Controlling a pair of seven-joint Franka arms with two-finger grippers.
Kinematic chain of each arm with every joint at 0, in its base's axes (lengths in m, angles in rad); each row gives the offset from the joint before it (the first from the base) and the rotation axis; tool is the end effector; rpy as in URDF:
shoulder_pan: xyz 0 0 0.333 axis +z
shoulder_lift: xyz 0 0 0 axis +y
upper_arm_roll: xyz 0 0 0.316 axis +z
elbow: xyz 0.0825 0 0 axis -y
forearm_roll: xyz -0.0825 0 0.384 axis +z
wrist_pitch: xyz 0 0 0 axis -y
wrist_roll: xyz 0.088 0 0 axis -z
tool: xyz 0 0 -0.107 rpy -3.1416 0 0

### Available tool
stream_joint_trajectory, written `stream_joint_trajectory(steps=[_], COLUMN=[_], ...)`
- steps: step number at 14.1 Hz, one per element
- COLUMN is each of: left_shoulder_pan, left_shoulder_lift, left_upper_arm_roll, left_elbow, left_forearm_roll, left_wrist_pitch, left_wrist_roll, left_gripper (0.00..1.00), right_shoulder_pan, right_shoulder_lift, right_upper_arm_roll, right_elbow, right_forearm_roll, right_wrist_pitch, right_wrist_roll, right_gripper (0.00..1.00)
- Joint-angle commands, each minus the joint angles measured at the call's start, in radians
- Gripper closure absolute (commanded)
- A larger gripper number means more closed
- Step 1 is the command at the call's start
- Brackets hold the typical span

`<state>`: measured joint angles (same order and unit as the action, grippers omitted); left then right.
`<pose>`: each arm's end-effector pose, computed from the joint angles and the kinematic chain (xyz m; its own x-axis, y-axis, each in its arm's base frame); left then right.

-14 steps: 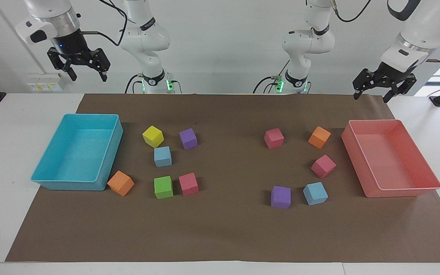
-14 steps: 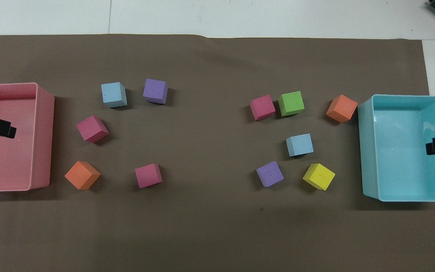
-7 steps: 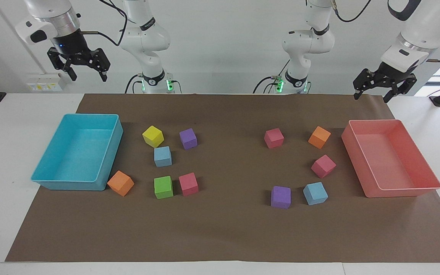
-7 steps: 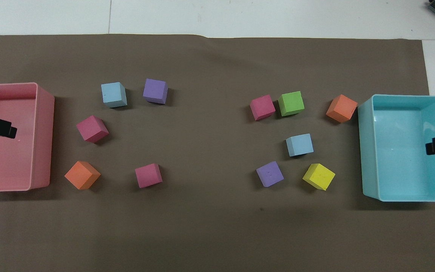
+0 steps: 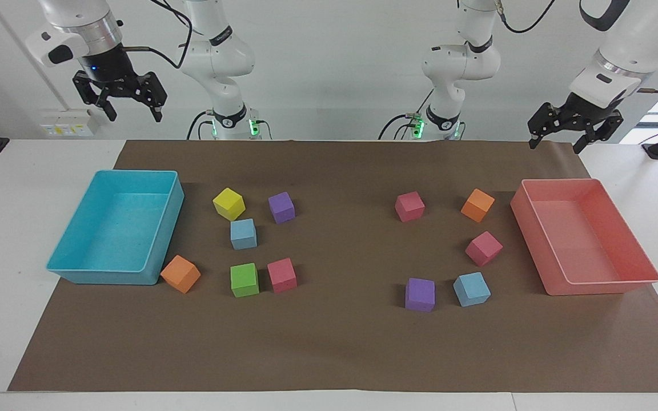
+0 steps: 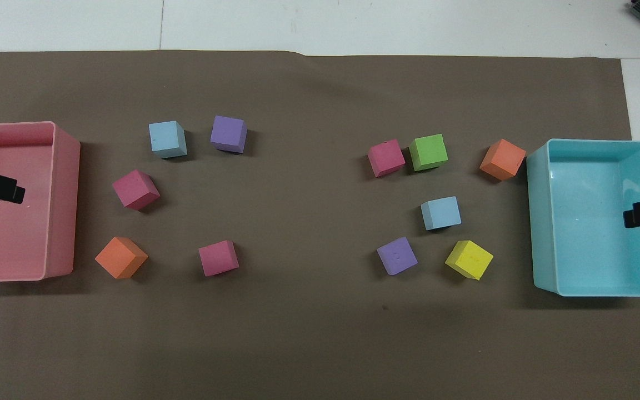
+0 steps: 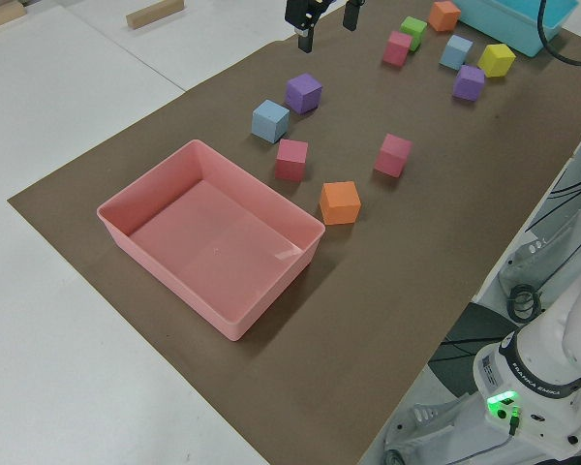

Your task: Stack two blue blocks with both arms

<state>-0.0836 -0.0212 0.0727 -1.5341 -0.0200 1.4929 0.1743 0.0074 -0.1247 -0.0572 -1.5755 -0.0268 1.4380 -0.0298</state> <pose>0.5402 -0.0077 0.6465 0.9825 -0.1857 -0.0160 -0.1853 -0.9824 0.0247 0.4997 -0.0303 0.6765 0.9996 -0.0230 -0.0136 -0.0228 -0.9996 0.0191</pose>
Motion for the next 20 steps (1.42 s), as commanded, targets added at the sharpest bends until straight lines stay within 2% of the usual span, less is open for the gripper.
stream_joint_trajectory(steps=[1,7,11,20], left_shoulder_pan=[0.013,0.013,0.013,0.013], left_shoulder_lift=[0.006,0.007,0.007,0.006], left_upper_arm_roll=[-0.010,-0.010,-0.010,-0.010], left_elbow=[0.019,0.019,0.019,0.019], left_forearm_roll=[0.008,0.008,0.008,0.008], left_wrist_pitch=[-0.022,-0.022,-0.022,-0.023], left_wrist_roll=[0.007,0.007,0.007,0.007], left_gripper=[0.00,0.00,0.00,0.00], right_shoulder_pan=[-0.001,0.008,0.048,0.131], right_shoulder_lift=[-0.021,-0.012,0.014,0.152], right_upper_arm_roll=[0.002,0.008,0.008,0.008], right_elbow=[-0.021,-0.058,-0.121,-0.221], right_forearm_roll=[-0.002,0.007,0.007,0.008], right_wrist_pitch=[0.012,0.028,0.136,0.355], right_wrist_roll=[-0.013,-0.044,-0.033,0.105], right_gripper=[0.00,0.00,0.00,0.00])
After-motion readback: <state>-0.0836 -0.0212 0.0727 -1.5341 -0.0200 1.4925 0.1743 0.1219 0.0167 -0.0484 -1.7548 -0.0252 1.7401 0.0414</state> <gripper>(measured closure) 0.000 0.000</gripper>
